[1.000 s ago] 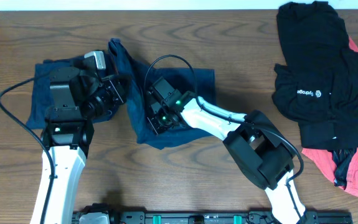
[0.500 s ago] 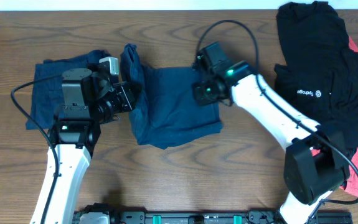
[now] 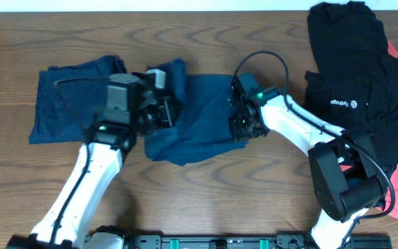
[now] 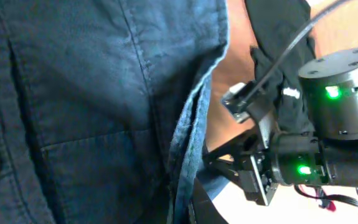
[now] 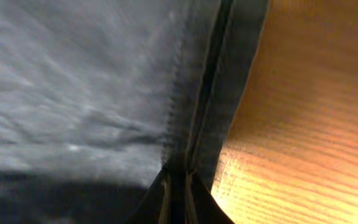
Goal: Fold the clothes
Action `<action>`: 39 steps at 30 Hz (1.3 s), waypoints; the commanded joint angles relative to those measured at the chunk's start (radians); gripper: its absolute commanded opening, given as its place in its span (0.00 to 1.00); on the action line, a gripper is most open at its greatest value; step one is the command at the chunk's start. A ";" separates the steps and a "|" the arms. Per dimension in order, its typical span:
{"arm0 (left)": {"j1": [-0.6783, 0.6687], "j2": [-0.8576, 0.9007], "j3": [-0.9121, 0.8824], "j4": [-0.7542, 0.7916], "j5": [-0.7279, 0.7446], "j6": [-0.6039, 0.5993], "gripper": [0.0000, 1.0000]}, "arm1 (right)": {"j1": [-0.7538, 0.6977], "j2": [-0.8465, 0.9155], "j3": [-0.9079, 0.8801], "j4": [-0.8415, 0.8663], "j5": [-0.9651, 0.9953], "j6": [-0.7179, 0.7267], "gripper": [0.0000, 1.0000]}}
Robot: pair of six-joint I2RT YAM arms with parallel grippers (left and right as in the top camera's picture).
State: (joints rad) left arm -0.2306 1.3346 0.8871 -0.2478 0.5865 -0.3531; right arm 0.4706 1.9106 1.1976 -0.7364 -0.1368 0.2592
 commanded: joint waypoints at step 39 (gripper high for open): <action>-0.137 0.056 0.034 0.166 -0.121 -0.134 0.28 | -0.108 -0.239 0.115 -0.121 0.146 0.010 0.27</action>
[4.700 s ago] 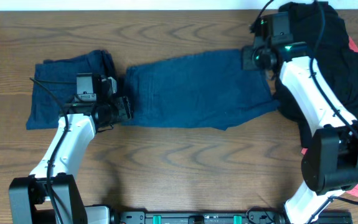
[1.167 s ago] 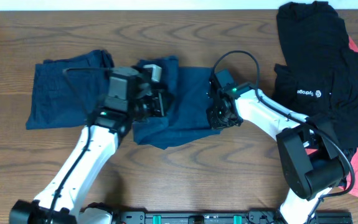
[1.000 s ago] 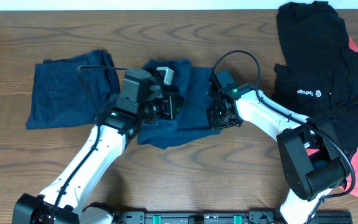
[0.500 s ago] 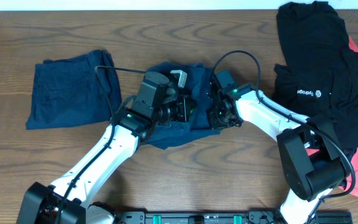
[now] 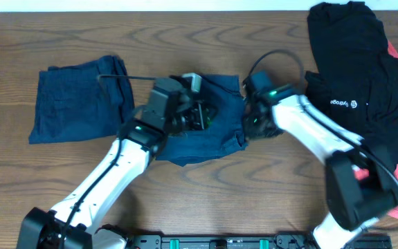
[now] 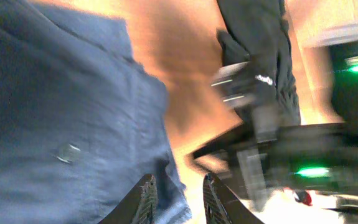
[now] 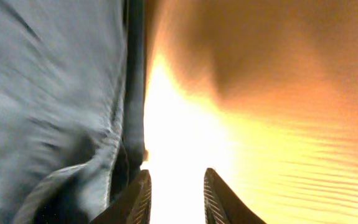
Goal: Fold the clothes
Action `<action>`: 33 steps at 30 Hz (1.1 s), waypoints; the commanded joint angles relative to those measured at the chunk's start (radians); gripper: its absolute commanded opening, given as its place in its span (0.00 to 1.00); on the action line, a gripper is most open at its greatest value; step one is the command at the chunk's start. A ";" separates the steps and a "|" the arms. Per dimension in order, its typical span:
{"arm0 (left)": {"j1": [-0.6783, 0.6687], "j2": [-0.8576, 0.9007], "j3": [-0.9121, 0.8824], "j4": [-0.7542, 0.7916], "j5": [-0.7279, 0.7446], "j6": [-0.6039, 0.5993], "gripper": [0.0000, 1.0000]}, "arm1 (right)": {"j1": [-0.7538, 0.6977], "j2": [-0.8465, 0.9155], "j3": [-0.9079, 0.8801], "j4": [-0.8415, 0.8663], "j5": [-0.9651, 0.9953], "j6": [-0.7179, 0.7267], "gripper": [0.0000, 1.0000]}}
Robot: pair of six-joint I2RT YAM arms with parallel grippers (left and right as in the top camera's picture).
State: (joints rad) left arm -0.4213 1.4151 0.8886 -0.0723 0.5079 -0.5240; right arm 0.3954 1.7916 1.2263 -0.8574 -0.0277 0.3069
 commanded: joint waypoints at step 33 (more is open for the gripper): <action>0.158 0.367 0.032 -0.462 0.108 0.054 0.19 | 0.045 0.254 0.113 0.129 0.178 -0.112 0.22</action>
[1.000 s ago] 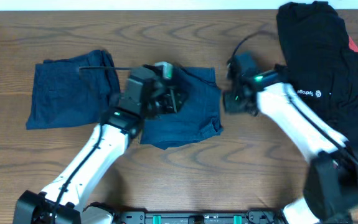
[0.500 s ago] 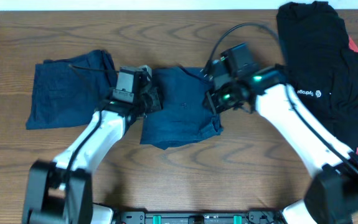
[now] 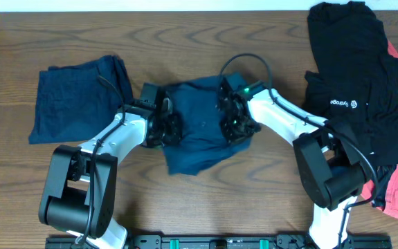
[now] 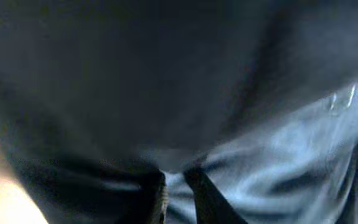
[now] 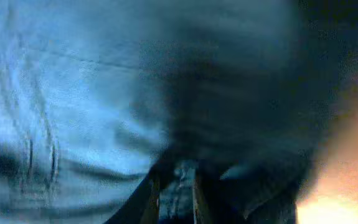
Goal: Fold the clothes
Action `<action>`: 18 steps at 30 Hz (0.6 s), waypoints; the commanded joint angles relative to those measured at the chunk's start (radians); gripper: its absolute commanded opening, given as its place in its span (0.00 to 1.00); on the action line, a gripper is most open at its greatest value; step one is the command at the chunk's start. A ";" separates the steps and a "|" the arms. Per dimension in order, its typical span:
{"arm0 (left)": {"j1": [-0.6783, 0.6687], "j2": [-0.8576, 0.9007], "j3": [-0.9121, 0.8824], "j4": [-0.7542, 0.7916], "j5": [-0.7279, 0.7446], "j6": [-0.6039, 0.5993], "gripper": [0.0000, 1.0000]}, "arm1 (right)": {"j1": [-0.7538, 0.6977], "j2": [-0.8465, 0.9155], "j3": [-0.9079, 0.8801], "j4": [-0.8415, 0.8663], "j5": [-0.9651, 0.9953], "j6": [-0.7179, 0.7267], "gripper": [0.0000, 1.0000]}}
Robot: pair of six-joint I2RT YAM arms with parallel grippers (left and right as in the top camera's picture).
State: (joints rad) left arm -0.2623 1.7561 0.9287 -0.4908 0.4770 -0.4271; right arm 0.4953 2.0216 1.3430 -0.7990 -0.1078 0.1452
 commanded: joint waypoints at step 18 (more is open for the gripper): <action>0.014 -0.409 -0.008 0.242 -0.270 0.186 0.65 | -0.092 -0.118 0.324 -0.084 0.044 0.029 0.34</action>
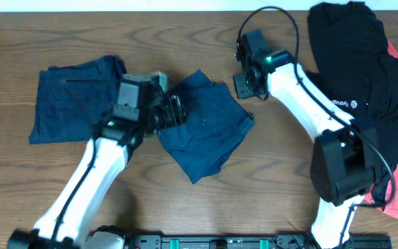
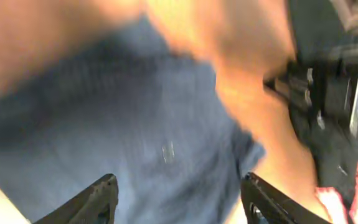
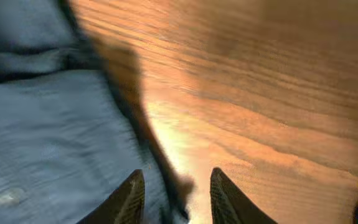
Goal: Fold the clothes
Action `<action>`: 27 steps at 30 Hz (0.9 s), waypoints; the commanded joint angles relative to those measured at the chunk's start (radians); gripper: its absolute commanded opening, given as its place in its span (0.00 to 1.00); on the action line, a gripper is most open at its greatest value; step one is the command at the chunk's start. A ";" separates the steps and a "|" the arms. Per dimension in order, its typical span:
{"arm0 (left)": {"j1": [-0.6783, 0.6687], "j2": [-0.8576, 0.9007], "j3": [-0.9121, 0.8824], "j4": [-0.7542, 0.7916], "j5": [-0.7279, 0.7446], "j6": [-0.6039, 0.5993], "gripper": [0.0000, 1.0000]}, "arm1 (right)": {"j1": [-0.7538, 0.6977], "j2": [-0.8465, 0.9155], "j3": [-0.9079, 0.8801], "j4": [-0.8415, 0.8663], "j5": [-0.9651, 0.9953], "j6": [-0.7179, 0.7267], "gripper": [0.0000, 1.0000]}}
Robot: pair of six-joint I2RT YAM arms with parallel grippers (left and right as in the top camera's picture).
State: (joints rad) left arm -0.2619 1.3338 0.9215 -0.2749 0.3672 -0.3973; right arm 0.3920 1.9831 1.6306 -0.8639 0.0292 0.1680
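A dark blue denim garment (image 1: 204, 123) lies folded small in the middle of the table, turned like a diamond. My left gripper (image 1: 176, 111) hovers at its left corner, open wide, with nothing between its fingers; the left wrist view shows the cloth (image 2: 135, 143) under the gripper (image 2: 179, 193). My right gripper (image 1: 243, 84) is open just past the garment's upper right corner. In the right wrist view the gripper (image 3: 177, 190) straddles the cloth's edge (image 3: 42, 137) and bare wood.
A second folded blue garment (image 1: 74, 100) lies at the left. A heap of black clothes (image 1: 354, 62) covers the right end of the wooden table (image 1: 268, 180), with a red garment under it at the far right edge.
Both grippers were closed down on the blue cloth at its left and right sides. Now both are open and off it, the right one moved up and away. The garment lies flatter and turned.
At first both grippers were at a wider blue garment, the right one shut on its edge. Then both were open over it, now narrower. Then they pinched its two sides. Now they have let go and it lies as a small folded piece.
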 commanded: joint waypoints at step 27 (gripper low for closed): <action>0.085 0.422 -0.001 -0.320 0.069 0.077 0.42 | 0.131 -0.097 -0.478 0.183 -0.056 0.011 0.40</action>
State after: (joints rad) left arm -0.1658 1.7397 0.9398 -0.5327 0.3565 -0.2668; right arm 0.5518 1.8778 1.1835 -0.7227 -0.1703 0.1730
